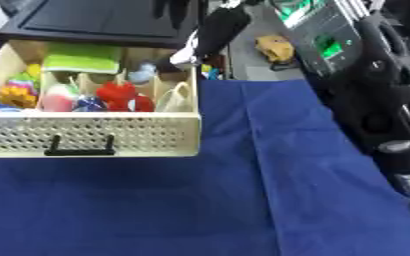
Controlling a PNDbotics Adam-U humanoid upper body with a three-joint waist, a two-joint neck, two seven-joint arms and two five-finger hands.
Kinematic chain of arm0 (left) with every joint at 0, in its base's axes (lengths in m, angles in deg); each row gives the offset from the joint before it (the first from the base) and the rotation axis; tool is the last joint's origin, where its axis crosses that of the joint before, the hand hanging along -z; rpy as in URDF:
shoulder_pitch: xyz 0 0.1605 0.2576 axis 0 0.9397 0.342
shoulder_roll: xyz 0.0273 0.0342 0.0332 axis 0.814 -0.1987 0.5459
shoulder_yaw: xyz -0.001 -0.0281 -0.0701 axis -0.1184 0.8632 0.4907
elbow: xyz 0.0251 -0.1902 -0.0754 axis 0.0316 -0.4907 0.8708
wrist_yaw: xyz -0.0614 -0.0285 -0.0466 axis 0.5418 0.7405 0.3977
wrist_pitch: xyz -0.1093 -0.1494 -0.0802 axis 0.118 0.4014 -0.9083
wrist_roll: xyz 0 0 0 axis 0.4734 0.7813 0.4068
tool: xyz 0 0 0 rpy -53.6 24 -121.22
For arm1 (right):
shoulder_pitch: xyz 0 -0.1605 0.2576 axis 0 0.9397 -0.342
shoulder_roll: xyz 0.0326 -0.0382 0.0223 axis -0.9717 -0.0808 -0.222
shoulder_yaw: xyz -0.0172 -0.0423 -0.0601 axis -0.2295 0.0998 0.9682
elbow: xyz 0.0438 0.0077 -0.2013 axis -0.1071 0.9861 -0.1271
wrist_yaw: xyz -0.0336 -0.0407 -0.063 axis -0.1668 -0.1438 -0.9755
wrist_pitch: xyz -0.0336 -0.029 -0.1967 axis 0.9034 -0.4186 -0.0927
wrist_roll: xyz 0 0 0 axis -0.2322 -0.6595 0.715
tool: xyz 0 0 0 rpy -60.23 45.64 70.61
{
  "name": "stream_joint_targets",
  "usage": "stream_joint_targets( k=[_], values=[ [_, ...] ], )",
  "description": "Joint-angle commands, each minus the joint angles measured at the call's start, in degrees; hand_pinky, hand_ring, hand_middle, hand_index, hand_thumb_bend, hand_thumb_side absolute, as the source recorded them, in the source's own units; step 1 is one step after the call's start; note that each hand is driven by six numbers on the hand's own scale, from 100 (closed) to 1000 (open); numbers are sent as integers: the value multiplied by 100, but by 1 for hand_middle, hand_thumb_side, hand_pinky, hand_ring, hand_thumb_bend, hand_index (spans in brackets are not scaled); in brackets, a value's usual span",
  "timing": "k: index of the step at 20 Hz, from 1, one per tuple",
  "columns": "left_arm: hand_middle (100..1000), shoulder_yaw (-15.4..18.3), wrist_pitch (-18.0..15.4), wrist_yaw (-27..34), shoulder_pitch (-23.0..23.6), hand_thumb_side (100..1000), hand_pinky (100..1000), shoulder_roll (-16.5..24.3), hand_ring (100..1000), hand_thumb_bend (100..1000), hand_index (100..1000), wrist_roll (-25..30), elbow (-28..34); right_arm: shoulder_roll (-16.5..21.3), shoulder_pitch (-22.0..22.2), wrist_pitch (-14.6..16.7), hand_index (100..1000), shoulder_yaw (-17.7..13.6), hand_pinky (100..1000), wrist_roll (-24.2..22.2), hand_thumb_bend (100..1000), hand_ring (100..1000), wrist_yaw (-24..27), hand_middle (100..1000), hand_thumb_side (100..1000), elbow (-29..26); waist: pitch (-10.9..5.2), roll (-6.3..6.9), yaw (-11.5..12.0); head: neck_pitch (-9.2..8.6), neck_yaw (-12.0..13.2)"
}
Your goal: Pick up objects from table and place into drawer.
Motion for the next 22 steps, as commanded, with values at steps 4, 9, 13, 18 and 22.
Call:
stream_joint_targets(
  k=[4,9,13,18,22],
  values=[
    [676,32,26,-150,74,1000,425,214,651,534,815,55,75,211,-12,-176,805,-364,586,385,506,716,63,572,572,-404,-91,100,0,26,38],
    [649,295,219,-1096,241,1000,379,967,630,528,811,214,75,331,190,-617,775,-786,535,1539,396,654,506,542,667,-1030,-114,185,1,67,169],
    [630,344,559,-2450,275,1000,351,1655,617,481,821,249,75,479,439,-964,760,-1032,515,2619,334,635,1018,531,703,-1583,-147,256,-19,88,390],
    [631,169,893,-3535,341,1000,348,2230,613,464,826,357,75,635,685,-1273,754,-1153,512,3403,313,632,1489,528,700,-2097,-183,327,-42,98,530],
    [671,-31,1153,-4196,588,1000,337,2823,594,409,843,682,75,761,890,-1339,753,-1285,521,3865,287,645,1615,534,717,-2529,-216,432,-63,94,656]
  ],
)
